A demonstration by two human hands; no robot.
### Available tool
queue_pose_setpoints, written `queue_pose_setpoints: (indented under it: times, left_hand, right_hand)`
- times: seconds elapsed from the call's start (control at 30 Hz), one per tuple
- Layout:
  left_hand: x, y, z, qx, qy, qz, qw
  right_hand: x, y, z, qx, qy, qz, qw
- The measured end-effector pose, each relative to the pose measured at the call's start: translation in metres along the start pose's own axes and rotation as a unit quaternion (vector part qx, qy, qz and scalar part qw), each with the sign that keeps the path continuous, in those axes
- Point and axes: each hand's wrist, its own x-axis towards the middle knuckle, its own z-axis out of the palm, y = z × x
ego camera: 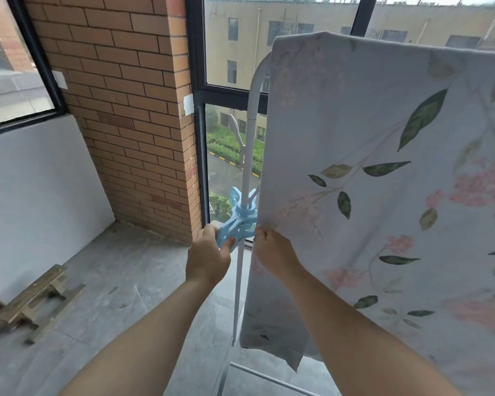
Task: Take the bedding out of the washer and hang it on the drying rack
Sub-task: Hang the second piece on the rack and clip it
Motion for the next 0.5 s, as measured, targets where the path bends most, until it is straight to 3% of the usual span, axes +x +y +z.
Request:
queue_pose_setpoints:
  times: [0.33, 0.5]
  left_hand:
    - [-0.007, 0.010, -0.015, 0.017, 0.003, -0.002, 1.000]
    - [0.000, 0.008, -0.045, -0.040, -0.006, -0.045, 0.998]
  right_hand:
    - [-0.002, -0.002, 0.001, 0.015, -0.021, 0.020, 0.999]
    - [-0.003, -0.013, 0.005, 0.055, -0.038, 0.027, 0.997]
